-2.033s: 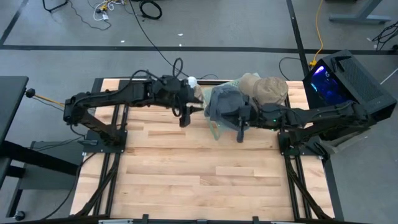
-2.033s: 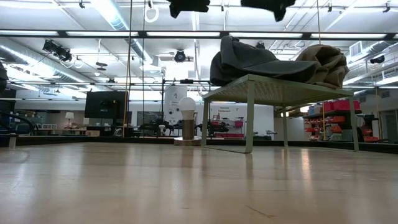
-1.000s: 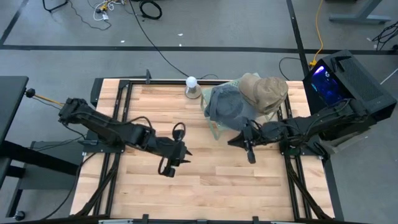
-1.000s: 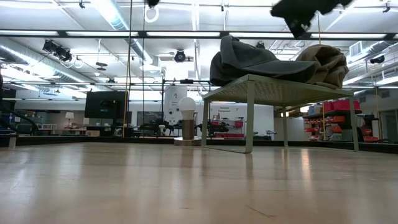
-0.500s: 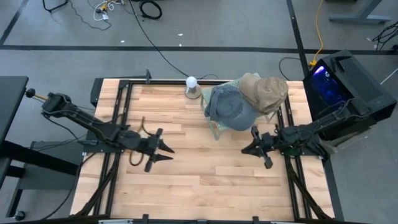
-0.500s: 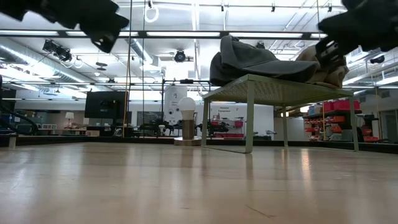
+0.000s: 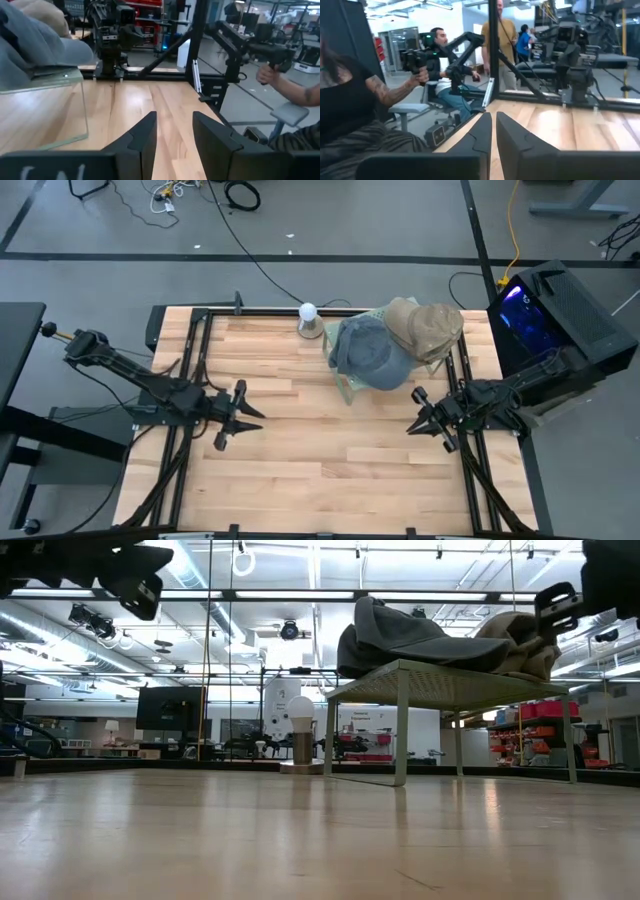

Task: Stack caps on shelf
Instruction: Return to Home Position

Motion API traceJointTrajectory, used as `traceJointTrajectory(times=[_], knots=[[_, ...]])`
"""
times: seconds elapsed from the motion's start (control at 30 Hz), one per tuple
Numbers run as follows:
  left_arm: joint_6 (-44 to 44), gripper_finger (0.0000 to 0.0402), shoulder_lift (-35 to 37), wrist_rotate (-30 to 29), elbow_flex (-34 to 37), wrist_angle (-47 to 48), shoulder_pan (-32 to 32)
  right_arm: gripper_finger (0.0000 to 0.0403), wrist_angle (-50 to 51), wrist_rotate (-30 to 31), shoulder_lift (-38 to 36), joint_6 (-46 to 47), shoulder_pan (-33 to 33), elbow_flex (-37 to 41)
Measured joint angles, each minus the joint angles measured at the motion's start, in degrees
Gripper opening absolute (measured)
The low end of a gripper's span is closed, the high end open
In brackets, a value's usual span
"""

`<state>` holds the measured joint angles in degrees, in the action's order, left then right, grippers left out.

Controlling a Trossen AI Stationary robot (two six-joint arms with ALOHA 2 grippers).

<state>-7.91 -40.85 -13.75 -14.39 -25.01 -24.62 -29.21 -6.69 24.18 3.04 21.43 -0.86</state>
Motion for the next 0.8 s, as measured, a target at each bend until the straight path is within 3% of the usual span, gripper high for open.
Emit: traceJointTrajectory(times=[0.13, 0.47, 0.8], knots=[[1.4, 0.0131, 3.8, 0.2, 1.6, 0.5, 0.0, 0.0029, 5.1, -2.8, -4.2, -0.3, -0.9, 0.0], [1.7, 0.0131, 14.0, -2.7, 7.5, 1.3, 0.1, 0.0029, 16.4, -2.8, -14.3, -1.1, -4.9, 0.0], [1.5, 0.0131, 25.9, -2.7, 13.9, 2.4, 0.2, 0.0029, 17.8, -7.3, -17.6, -2.0, -8.5, 0.0]])
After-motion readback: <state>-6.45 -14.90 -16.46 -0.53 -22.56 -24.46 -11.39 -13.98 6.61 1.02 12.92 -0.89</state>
